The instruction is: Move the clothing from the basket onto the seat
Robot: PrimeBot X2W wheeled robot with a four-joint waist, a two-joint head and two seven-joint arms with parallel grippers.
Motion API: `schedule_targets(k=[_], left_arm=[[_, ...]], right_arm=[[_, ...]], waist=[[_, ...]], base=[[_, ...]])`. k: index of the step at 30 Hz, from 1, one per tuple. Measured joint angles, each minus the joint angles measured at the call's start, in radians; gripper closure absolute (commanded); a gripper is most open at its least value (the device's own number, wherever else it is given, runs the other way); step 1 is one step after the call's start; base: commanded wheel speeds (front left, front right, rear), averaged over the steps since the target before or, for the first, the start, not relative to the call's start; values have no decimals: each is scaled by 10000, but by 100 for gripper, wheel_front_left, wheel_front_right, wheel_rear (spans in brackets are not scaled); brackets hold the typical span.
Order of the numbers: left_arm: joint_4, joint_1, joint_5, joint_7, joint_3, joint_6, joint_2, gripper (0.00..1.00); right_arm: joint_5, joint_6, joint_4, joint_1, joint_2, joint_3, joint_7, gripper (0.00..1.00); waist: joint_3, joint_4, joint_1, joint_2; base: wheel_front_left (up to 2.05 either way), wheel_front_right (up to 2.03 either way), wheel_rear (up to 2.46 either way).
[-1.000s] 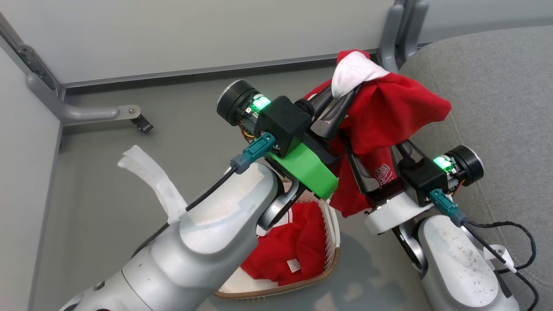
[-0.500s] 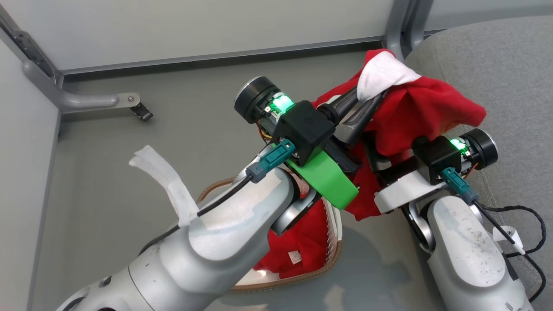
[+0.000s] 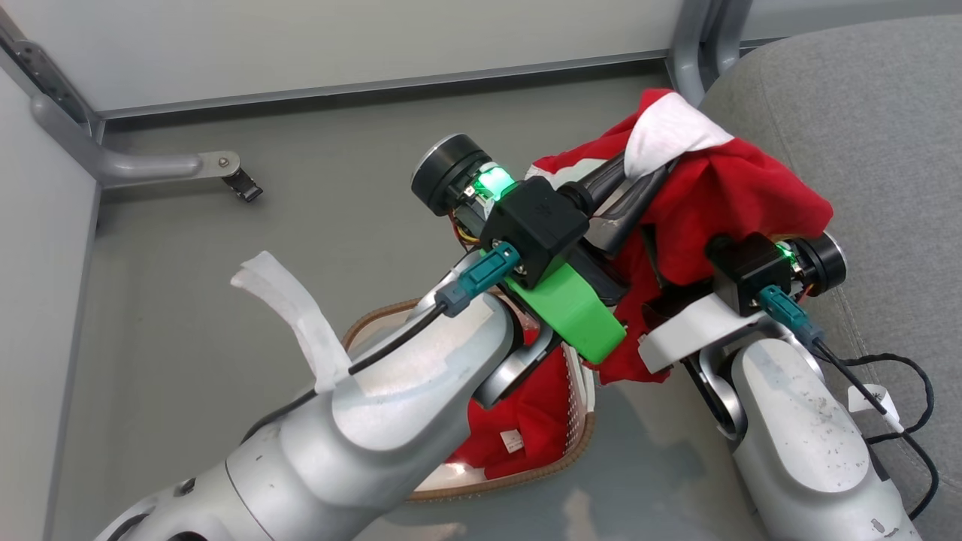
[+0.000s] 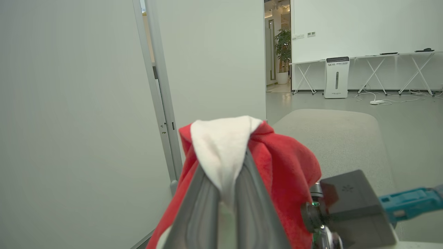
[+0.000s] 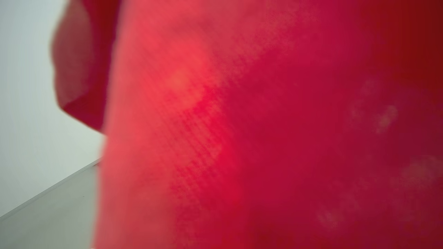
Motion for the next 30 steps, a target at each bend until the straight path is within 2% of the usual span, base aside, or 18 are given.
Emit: schedule_targets(k=[20,21,22,23,30], left_arm=[[309,-24,-71,-36,-90,-6,-2,100],[330,-25,-73,-36,-98,-2,-2,75],[345,-25,-69,-36,-107,12,0,12],[364,-28,-54,-36,-117,25,0,0],[405,-55,0,-40,-130,148,12,0]], right_arm=[[332,0,17,40,0,157,0,100],[332,0,19,53,-2,173,0,100],[332,0,23,57,-2,186,0,100],[334,0,23,57,0,201,-2,100],[343,0,38,58,-2,180,0,100]], waist=[[31,-17,0,0],[26,-23,0,0],[23,-29,0,0],[21,-38,0,0],[73,-39,0,0]], base=[[0,0,0],[0,0,0],[0,0,0],[0,0,0],[0,0,0]])
